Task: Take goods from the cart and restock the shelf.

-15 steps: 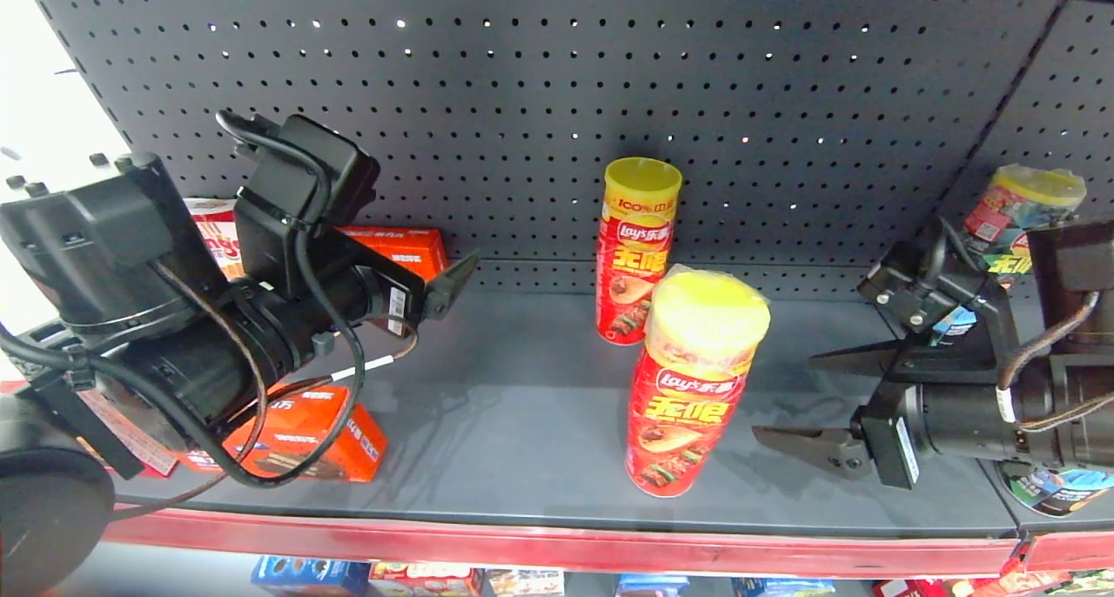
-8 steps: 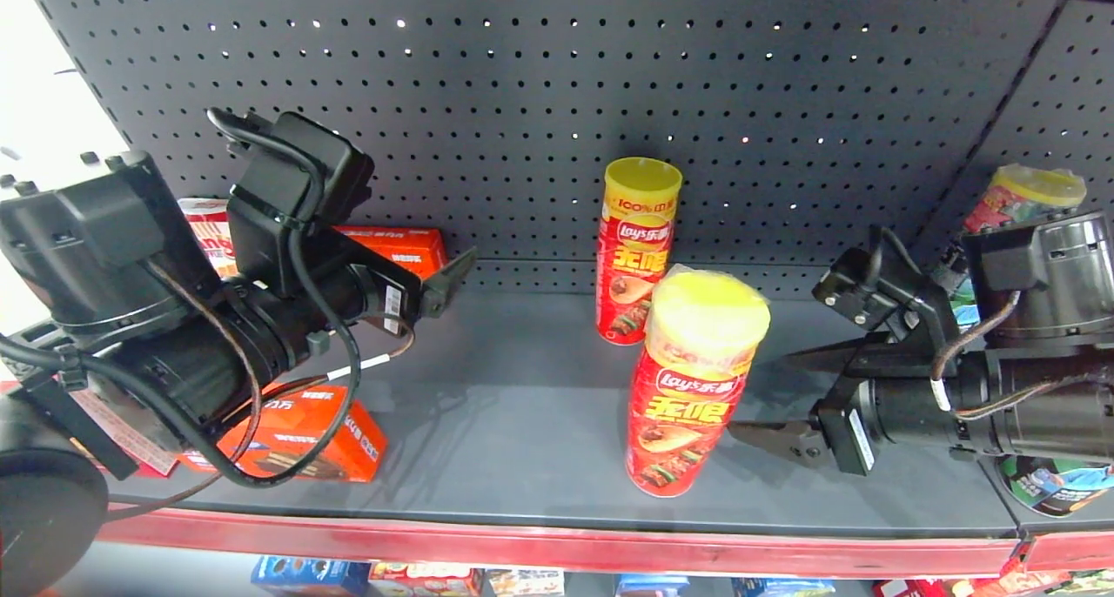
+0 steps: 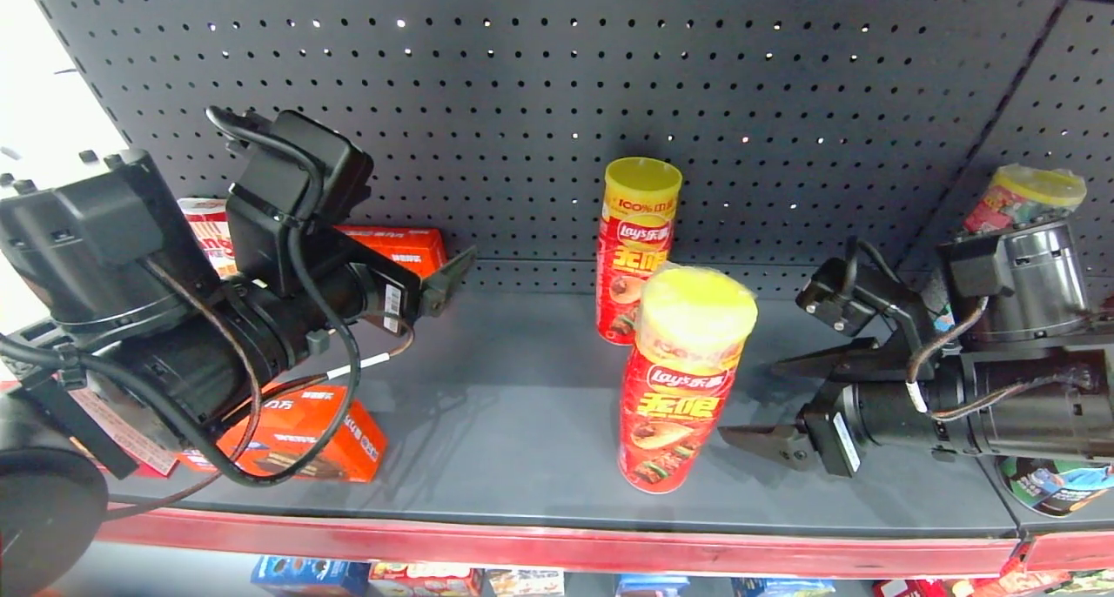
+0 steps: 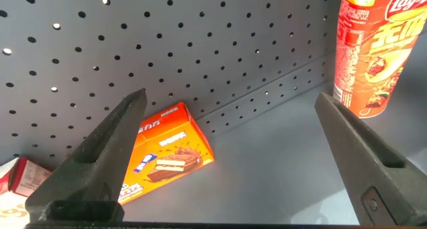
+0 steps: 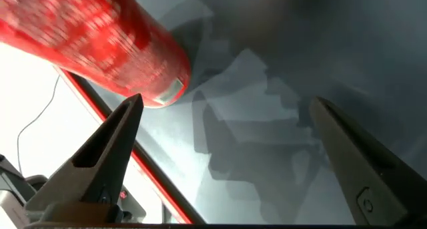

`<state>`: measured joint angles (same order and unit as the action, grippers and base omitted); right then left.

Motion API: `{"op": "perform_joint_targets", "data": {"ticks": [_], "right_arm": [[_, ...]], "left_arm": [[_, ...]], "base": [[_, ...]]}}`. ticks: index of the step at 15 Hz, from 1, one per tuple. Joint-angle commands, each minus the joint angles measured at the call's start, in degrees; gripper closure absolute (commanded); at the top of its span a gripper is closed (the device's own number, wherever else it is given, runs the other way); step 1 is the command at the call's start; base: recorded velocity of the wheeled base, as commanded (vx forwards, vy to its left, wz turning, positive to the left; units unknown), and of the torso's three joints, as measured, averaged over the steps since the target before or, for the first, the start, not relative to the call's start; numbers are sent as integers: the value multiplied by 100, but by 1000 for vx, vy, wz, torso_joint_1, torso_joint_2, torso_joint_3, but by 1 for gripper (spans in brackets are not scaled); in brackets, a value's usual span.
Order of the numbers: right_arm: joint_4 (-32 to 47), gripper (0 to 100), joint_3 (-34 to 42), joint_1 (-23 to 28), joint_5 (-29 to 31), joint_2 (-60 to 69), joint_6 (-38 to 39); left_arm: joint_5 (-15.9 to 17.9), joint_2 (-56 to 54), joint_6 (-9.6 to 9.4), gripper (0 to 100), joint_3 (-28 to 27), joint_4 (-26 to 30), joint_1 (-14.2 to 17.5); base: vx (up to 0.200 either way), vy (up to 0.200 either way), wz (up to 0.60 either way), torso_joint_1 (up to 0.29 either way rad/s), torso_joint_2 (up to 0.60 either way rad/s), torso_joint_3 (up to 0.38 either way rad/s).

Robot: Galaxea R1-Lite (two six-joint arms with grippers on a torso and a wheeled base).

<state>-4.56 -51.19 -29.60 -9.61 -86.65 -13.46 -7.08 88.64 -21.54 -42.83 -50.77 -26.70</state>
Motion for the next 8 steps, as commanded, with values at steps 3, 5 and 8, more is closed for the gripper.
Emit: {"op": "perform_joint_targets", "data": {"ticks": [3,5,8], "right_arm": [[-10,0,-102,7,-6,-54,1],[-10,0,-225,-72,3,-203,1],[-10,0,-339,-108,3,-317,1]], "left_arm": [[-4,4,1,0,2,-3,-2],[-4,4,1,0,2,-3,-2],[-4,-4,10,0,2,-11,7]], "base": [[0,0,0,0,0,0],[0,0,0,0,0,0],[0,0,0,0,0,0]]}}
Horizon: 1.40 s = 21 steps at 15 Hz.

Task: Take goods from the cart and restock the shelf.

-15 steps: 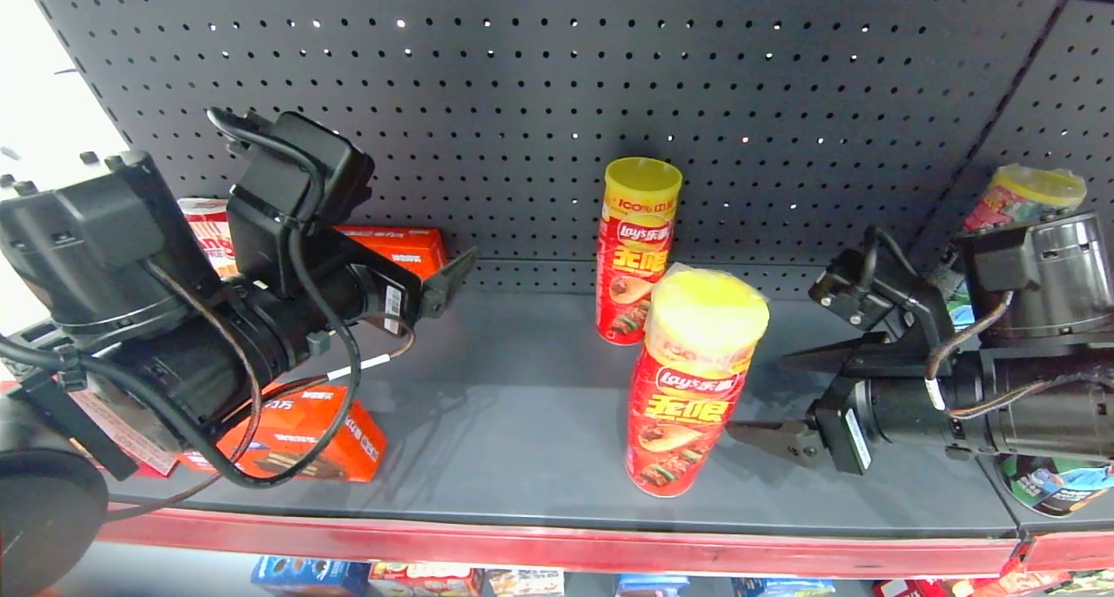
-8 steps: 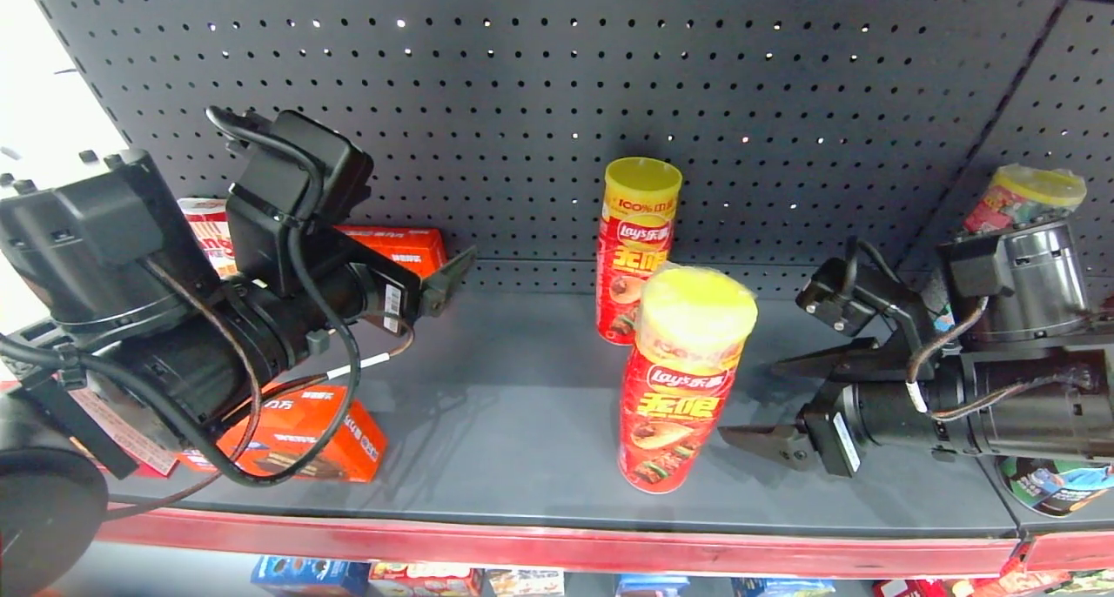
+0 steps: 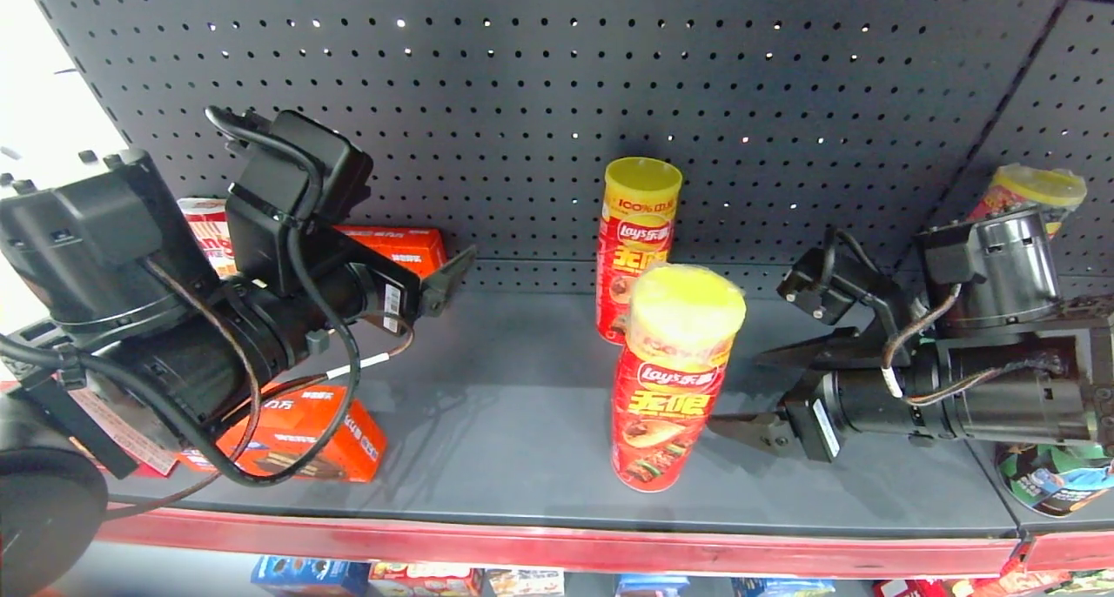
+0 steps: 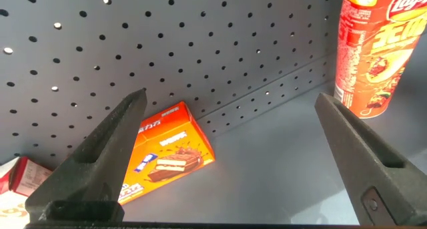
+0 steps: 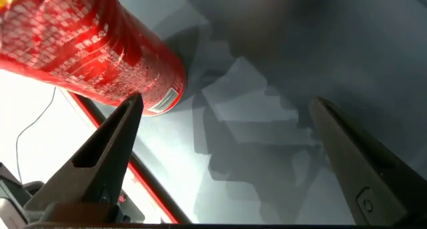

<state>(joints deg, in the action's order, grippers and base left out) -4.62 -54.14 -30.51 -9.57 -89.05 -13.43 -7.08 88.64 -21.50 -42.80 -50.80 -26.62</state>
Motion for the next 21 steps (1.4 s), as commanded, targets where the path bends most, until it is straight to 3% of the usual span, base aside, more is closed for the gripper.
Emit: {"op": "perform_joint_targets", "data": {"ticks": [1,13,21], "right_arm": [[-4,0,-44,-16,-1,-86,-1],[-127,0,-79,-78,8,-227,-1],[-311,0,290,327,140,1373,60]], "left_arm": [[-4,4,6,0,0,0,-1],[5,4,-3,0,-27,0,-1],[5,13,-3,0,26,0,-9]], "base": [[0,0,0,0,0,0],[0,0,0,0,0,0],[0,0,0,0,0,0]]}}
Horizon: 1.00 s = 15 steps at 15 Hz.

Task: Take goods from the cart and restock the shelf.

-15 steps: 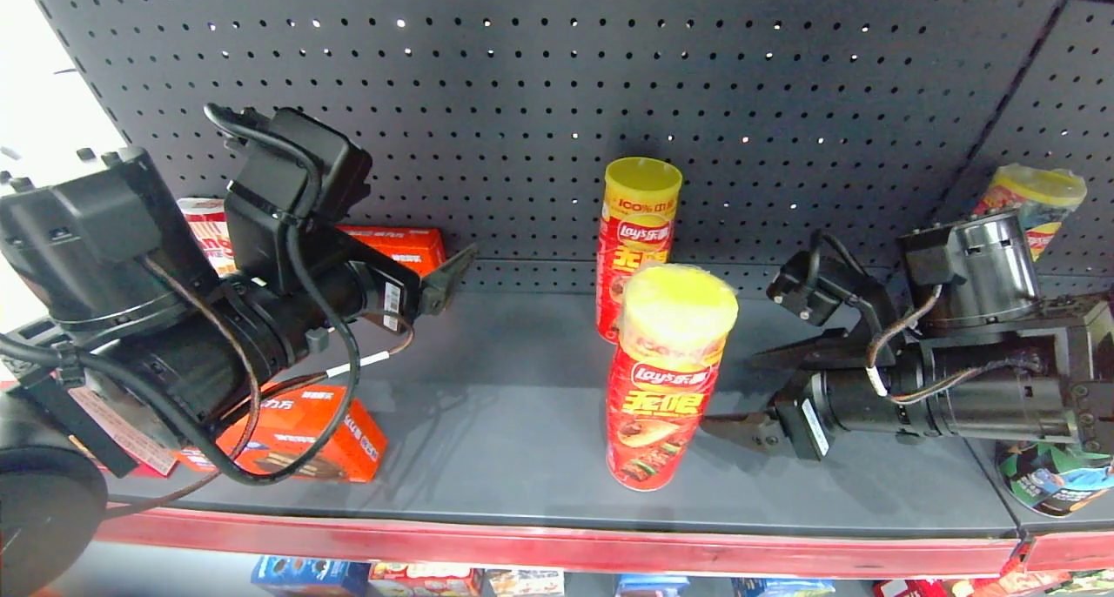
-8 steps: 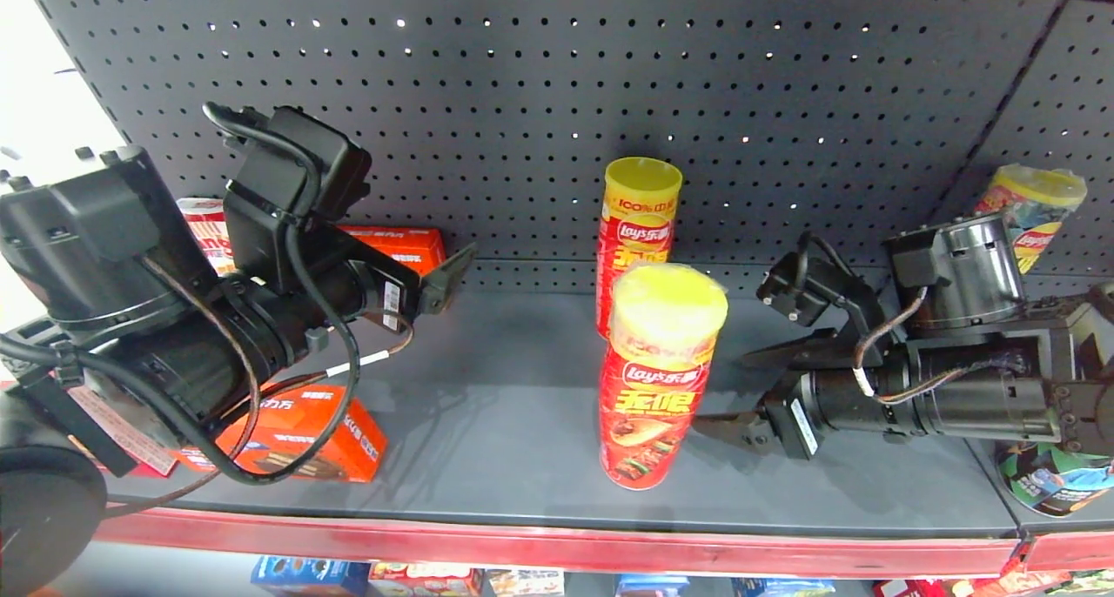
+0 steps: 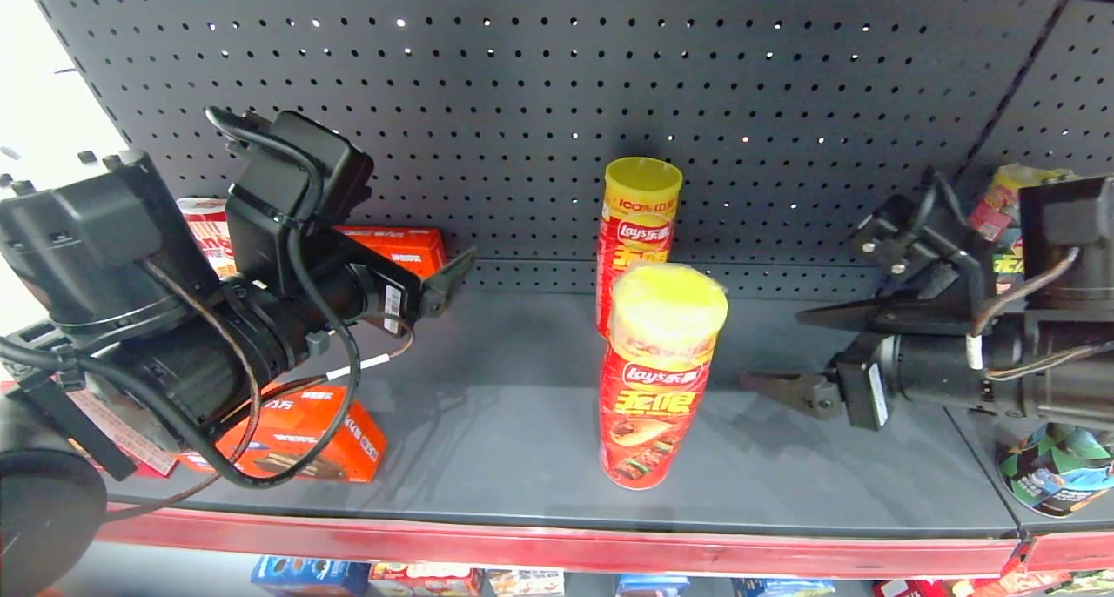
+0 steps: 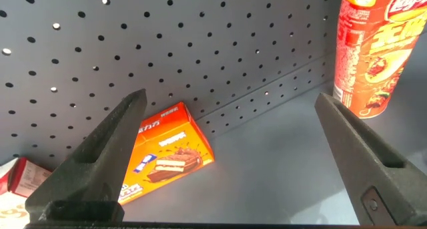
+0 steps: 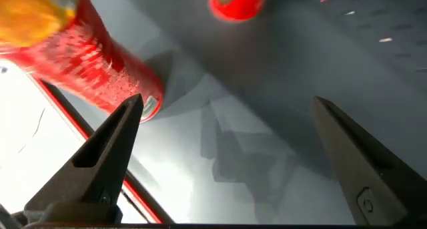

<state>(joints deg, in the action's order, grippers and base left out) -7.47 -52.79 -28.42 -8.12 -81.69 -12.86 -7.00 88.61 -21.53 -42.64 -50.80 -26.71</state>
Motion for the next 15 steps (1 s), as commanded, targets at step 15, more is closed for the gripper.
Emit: {"op": "perform_joint_targets", "data": {"ticks": [15], "right_arm": [[888,0,1772,170,1533,5559,-6]], "left_arm": [[-3,24,0,0,107,0,-1]], "base": [[0,0,0,0,0,0]]}}
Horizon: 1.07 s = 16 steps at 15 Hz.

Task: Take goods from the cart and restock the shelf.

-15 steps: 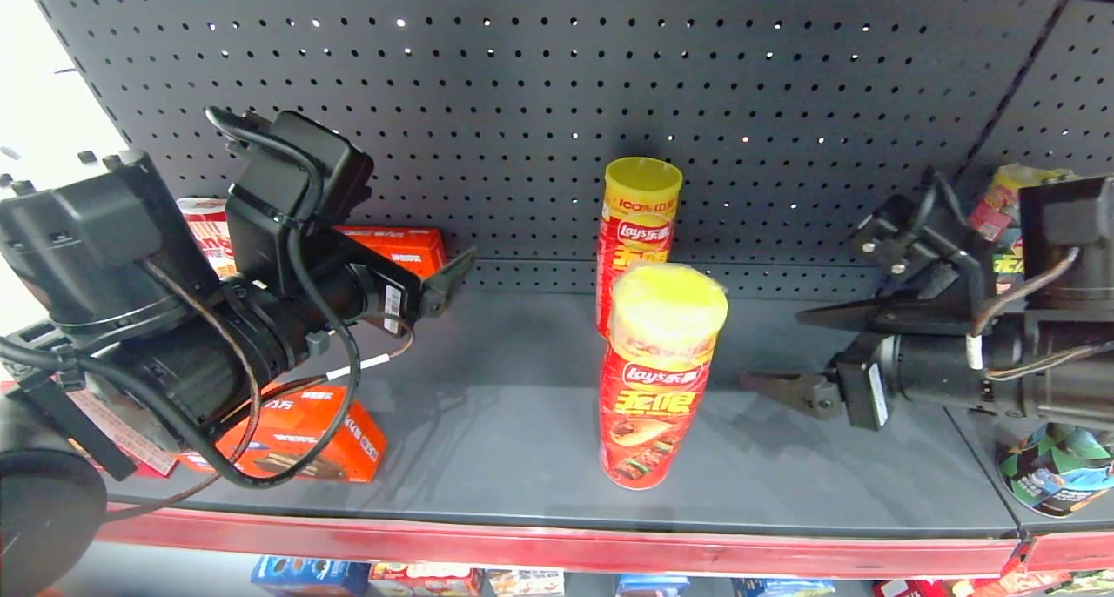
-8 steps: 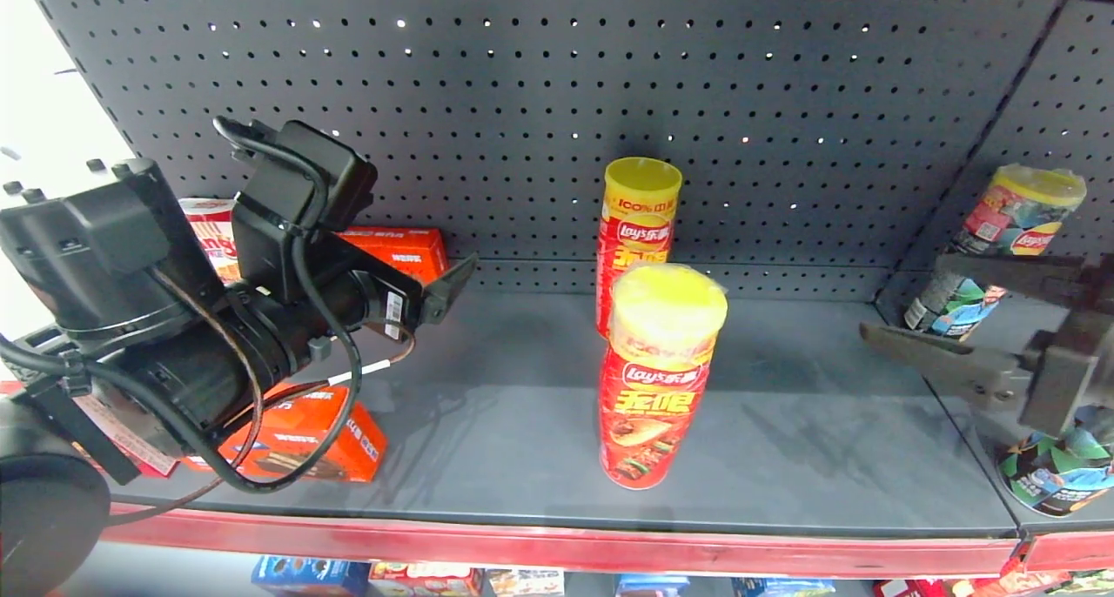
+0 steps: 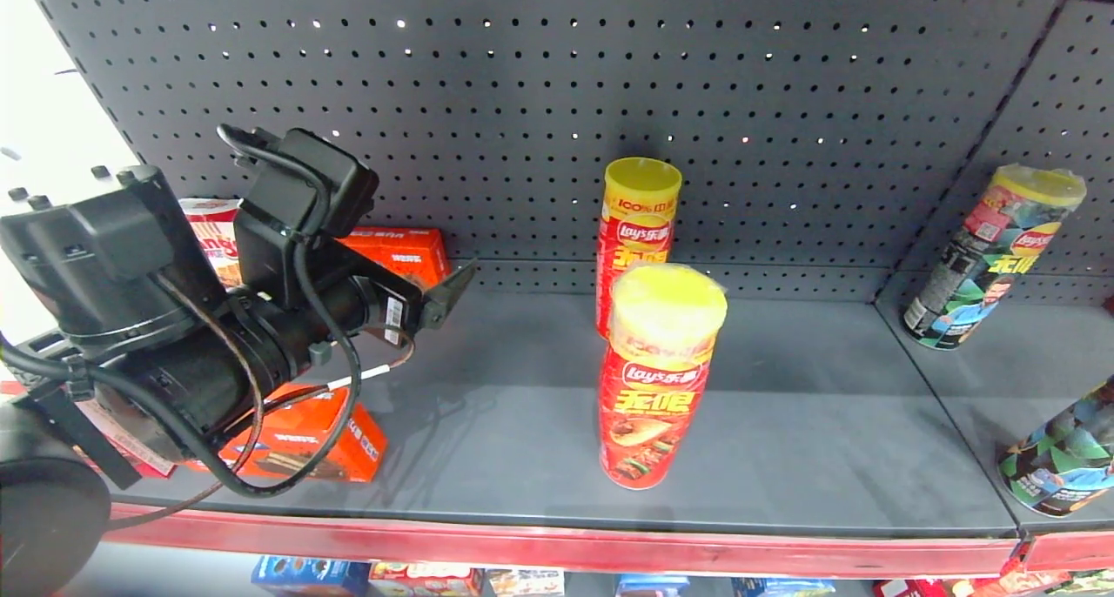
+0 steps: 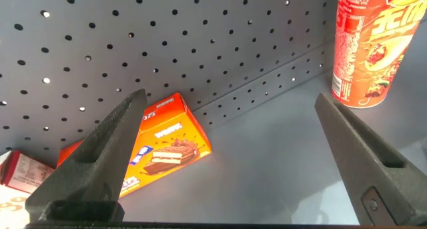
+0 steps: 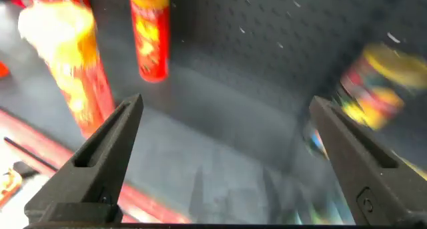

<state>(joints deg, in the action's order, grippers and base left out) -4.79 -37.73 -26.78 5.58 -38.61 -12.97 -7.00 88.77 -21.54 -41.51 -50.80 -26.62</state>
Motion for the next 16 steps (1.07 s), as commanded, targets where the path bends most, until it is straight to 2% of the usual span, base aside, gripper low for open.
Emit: {"op": "perform_joint_targets", "data": {"ticks": [1,4,6,11,12,14,16], "right_arm": [[883,0,565,6,162,1760,14],[1006,0,1918,6,162,3114,321],[1068,0,2543,77,162,3834,401],[962,0,3413,182,171,3861,515],[954,0,3395,358,180,3861,541],[971,0,3404,1193,303,3439,954],[989,0,3404,1764,365,3219,1033]], "left_arm": [[-3,9,1,0,-15,0,-1],[-3,0,1,0,11,0,-1],[-3,-18,1,0,126,-9,-1],[-3,-18,-8,0,126,-9,-53],[-3,-18,-8,0,117,-9,-53],[5,-18,-17,0,82,-9,-71],[5,-18,-26,0,64,-9,-89]], "base": [[0,0,0,0,0,0],[0,0,0,0,0,0],[0,0,0,0,0,0],[0,0,0,0,0,0],[0,0,0,0,0,0],[0,0,0,0,0,0],[0,0,0,0,0,0]]}}
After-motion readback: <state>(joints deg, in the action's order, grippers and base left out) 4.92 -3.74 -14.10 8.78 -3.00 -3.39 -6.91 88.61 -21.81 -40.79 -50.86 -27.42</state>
